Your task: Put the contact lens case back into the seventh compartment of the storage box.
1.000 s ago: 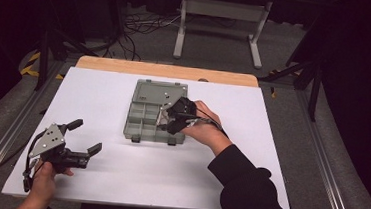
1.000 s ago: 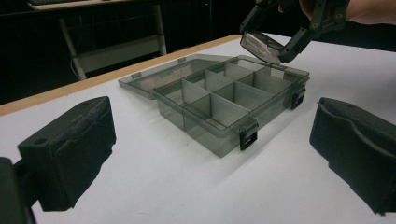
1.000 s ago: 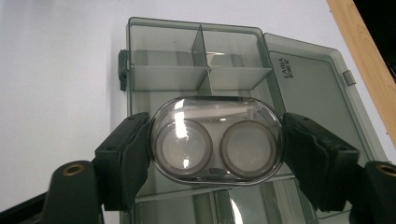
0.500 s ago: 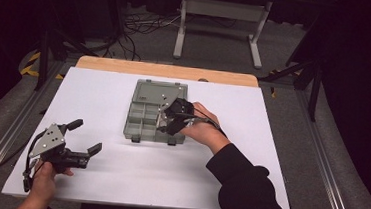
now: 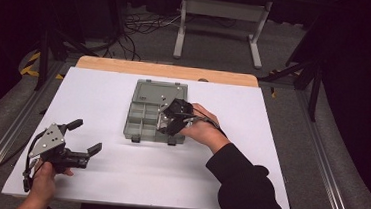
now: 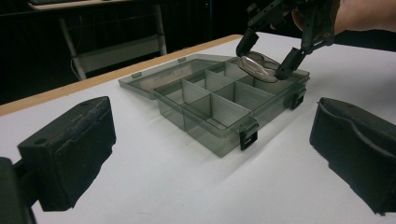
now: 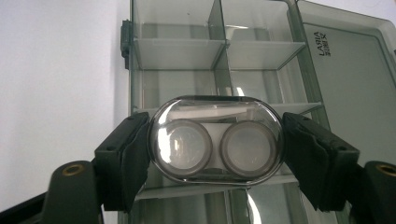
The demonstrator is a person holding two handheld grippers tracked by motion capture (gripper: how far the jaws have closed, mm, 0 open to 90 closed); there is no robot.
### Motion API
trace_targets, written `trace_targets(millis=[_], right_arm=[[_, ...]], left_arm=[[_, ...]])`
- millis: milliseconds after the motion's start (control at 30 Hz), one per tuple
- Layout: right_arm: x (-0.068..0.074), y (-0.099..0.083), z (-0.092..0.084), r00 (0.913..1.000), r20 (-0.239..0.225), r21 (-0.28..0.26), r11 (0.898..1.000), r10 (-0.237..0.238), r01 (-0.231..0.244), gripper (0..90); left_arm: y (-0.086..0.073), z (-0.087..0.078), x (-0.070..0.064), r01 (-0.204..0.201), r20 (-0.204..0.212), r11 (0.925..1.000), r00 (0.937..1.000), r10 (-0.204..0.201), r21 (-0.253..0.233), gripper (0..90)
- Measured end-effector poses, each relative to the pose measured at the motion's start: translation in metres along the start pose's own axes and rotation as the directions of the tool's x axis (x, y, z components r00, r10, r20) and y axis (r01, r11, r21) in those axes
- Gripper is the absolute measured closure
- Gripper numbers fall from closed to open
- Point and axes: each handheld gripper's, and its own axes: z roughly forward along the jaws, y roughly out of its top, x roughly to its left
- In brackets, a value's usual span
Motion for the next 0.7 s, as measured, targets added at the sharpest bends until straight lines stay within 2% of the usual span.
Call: trace_targets(millis=[700], right_arm=[[-0.0009, -0.0018, 0.0042, 0.999, -0.042, 0.032, 0.999, 0.017, -0.016, 26.7]], left_arm=[[-0.0002, 0.0004, 0.0001, 0.0, 0.0, 1.0, 1.0, 0.0, 0.001, 1.2]])
